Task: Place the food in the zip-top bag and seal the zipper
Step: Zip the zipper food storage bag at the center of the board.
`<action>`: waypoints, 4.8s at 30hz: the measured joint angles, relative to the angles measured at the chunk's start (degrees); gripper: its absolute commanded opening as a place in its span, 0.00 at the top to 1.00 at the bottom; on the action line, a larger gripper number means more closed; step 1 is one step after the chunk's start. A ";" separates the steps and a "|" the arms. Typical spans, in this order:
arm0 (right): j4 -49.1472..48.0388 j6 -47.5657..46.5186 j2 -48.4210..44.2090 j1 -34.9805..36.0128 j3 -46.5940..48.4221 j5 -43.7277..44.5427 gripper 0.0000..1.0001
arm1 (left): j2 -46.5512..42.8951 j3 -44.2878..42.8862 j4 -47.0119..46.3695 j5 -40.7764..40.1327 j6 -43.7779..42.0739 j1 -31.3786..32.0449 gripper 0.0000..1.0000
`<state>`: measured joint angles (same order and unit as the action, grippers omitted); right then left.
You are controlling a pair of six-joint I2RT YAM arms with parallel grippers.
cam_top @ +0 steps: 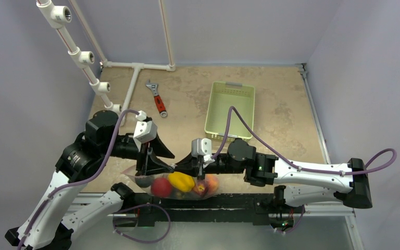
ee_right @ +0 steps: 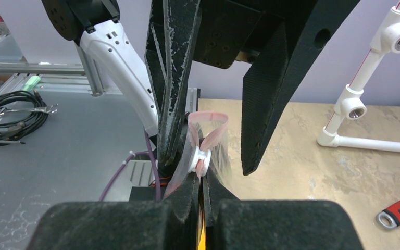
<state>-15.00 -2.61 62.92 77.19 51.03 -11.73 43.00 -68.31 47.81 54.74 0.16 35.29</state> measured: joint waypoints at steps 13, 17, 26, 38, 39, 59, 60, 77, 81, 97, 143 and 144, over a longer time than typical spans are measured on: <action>-0.44 0.00 -0.11 0.00 -0.61 0.17 1.00 | -0.22 1.64 -0.20 0.90 0.07 0.02 0.76; -0.44 0.02 -0.52 0.00 -0.72 0.28 1.00 | -0.70 1.84 -0.22 1.16 0.09 0.02 0.82; -0.15 0.55 -1.09 0.00 -0.94 0.76 1.00 | -1.31 2.60 -0.66 1.68 0.11 0.02 0.83; -0.46 1.14 -1.09 0.00 -1.29 1.75 1.00 | -0.85 2.64 -1.64 2.56 1.33 0.02 0.70; -0.44 1.16 -1.11 0.00 -1.33 1.75 1.00 | -0.74 2.71 -1.88 2.67 1.53 0.02 0.71; -0.02 2.69 -1.18 0.07 -2.01 3.06 1.00 | -0.90 4.52 -3.63 2.36 2.16 0.00 1.00; -0.17 3.06 -1.25 0.07 -2.19 3.50 1.00 | -1.01 4.61 -3.63 1.92 2.19 0.00 1.00; -0.66 7.02 -6.45 0.17 -6.36 12.76 1.00 | -2.64 6.34 -1.81 -6.21 2.51 0.00 1.00; -0.20 7.61 -6.62 0.17 -6.38 15.52 1.00 | -2.93 6.34 -1.03 -8.76 2.86 0.00 1.00; 0.72 11.21 -6.71 0.13 -6.38 27.80 1.00 | -4.90 2.49 7.96 -21.90 5.22 0.02 1.00; 2.12 0.57 -15.67 -6.34 1.86 29.99 0.21 | -10.38 -4.24 18.71 -28.89 9.27 0.04 1.00; 2.99 -0.52 -15.56 -6.34 3.26 27.91 0.21 | -10.38 -4.24 18.69 -28.81 9.25 0.04 1.00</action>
<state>-12.01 -3.14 47.35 70.85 54.28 16.19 32.62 -72.55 66.50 25.93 9.41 35.33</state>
